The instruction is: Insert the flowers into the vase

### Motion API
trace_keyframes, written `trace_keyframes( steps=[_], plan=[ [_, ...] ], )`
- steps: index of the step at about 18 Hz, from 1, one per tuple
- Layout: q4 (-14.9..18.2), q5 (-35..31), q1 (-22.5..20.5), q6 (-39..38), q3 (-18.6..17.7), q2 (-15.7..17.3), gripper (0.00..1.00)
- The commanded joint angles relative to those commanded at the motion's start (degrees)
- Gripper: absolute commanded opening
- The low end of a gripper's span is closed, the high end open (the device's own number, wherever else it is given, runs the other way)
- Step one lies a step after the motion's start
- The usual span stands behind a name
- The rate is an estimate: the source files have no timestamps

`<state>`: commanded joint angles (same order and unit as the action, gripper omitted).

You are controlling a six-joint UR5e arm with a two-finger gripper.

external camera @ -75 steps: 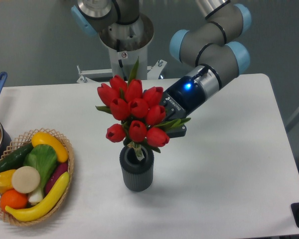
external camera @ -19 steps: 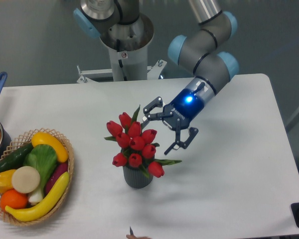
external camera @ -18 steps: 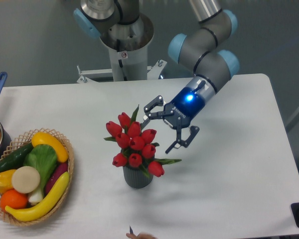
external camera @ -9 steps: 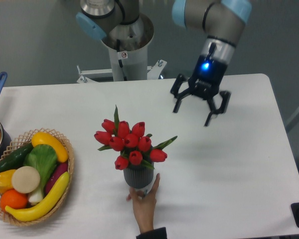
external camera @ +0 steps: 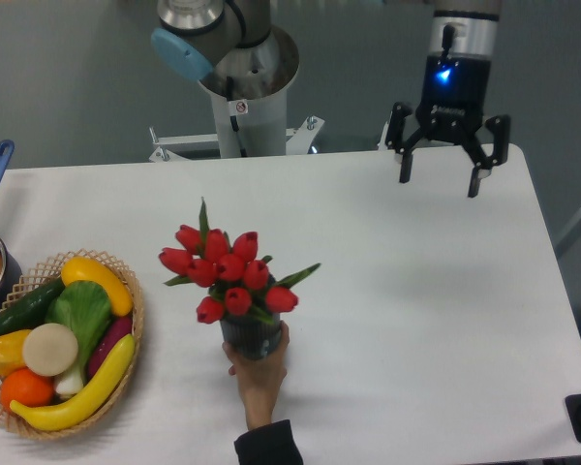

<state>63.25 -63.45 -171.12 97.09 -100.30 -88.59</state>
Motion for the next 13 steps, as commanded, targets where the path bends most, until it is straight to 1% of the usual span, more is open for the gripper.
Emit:
trace_keyframes(
  steps=[2, 3, 6, 7, 8, 9, 11, 13],
  plan=[
    [6.3, -1.0, -2.1, 6.9, 2.3, 0.1, 1.0],
    [8.5, -2.6, -3.0, 10.5, 3.2, 0.2, 1.0],
    [13.0, -10.3, -4.4, 21.6, 5.6, 0.2, 1.0],
    [14.6, -11.4, -5.2, 24.6, 6.3, 0.2, 1.0],
    [15.6, -11.8, -6.1, 26.8, 6.7, 0.1, 1.0],
    [15.7, -11.9, -6.9, 28.1, 6.7, 0.1, 1.0],
    [15.7, -13.5, -6.9, 30.3, 6.7, 0.2, 1.0],
    [15.9, -14.2, -6.9, 30.7, 6.5, 0.2, 1.0]
  ],
)
